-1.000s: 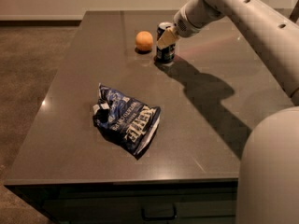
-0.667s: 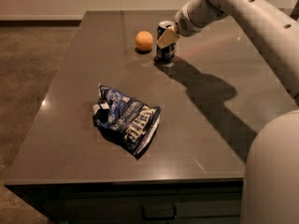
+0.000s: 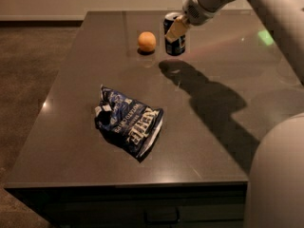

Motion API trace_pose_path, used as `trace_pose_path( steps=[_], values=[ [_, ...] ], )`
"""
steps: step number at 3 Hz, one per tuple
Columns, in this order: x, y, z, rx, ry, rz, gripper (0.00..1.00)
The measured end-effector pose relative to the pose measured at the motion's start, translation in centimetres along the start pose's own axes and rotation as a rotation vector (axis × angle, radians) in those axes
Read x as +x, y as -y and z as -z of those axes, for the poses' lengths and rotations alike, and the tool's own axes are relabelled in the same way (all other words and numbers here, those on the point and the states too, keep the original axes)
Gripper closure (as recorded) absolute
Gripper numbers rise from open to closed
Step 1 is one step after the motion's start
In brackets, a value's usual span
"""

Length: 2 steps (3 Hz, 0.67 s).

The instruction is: Knock pepsi can over

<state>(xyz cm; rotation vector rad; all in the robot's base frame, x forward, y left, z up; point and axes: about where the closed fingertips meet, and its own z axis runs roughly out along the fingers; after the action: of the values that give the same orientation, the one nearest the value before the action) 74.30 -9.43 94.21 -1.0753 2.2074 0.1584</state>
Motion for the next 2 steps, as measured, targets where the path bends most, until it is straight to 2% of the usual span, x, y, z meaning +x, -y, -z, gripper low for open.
trace_pose_path(
  steps=[2],
  values=[
    [2.8,-2.0,2.7,-0.005,-0.274,0.165,1.0]
  ],
)
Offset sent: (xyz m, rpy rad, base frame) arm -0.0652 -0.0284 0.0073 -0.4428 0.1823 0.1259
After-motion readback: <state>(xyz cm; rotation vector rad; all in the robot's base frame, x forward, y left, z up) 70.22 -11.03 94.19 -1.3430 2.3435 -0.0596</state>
